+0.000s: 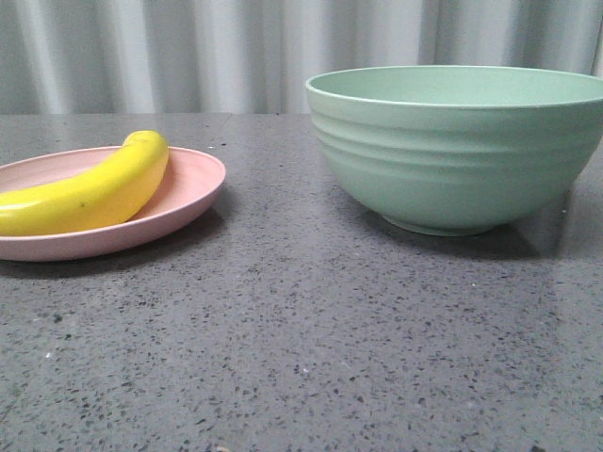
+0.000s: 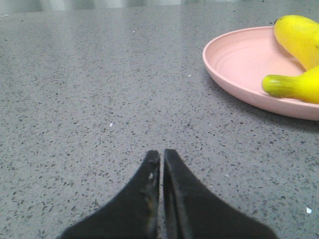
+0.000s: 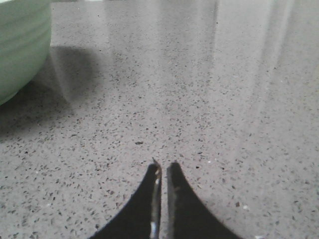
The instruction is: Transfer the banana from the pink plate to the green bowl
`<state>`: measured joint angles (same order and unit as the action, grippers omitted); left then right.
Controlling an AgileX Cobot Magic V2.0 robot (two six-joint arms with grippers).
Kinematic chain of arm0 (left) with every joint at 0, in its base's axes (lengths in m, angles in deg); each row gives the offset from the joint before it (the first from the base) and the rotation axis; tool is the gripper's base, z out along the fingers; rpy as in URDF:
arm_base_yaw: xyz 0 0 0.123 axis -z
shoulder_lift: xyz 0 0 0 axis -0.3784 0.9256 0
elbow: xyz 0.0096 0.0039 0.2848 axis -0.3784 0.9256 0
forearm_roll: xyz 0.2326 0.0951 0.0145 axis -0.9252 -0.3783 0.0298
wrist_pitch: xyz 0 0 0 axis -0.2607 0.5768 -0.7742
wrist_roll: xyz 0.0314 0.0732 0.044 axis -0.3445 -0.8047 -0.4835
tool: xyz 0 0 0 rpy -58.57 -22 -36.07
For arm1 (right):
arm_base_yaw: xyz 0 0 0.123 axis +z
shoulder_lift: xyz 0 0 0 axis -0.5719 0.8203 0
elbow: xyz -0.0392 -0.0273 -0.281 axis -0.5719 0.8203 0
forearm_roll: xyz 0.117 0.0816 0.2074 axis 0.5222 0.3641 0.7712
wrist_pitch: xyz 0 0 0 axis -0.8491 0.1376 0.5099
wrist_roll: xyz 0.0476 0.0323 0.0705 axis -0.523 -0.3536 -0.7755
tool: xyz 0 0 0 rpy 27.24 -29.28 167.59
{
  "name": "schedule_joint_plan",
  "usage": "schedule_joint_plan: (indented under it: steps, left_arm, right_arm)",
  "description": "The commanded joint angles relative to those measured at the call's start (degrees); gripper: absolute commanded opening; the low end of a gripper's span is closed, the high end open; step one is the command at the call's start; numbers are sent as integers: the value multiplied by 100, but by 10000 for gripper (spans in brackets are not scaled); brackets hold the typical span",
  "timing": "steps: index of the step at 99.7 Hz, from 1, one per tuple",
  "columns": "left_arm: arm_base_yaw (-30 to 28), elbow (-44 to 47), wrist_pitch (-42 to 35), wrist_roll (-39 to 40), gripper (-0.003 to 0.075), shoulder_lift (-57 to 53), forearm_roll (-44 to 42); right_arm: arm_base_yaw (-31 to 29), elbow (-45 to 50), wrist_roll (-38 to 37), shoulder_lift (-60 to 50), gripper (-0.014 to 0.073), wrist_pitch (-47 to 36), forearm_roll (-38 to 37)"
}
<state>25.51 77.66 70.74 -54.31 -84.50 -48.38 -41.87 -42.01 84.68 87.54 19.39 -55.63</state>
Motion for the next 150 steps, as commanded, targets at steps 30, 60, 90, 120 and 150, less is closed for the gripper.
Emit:
schedule_joint_plan:
  steps: [30, 60, 90, 120, 150]
  left_arm:
    - [-18, 58, -351, 48, -20, -163, 8]
    - [-18, 58, -351, 48, -20, -163, 8]
    - [-18, 58, -618, 48, -20, -163, 0]
    - [-18, 58, -1265, 48, -20, -163, 0]
    - [-32, 58, -1547, 48, -20, -163, 0]
  right_arm:
    - [-46, 112, 44, -136, -70, -117, -76]
    - [-46, 112, 44, -136, -70, -117, -76]
    - [-46, 112, 44, -136, -70, -117, -76]
    - [-46, 112, 44, -136, -70, -465, -76]
    - [-46, 112, 44, -136, -70, -1162, -76]
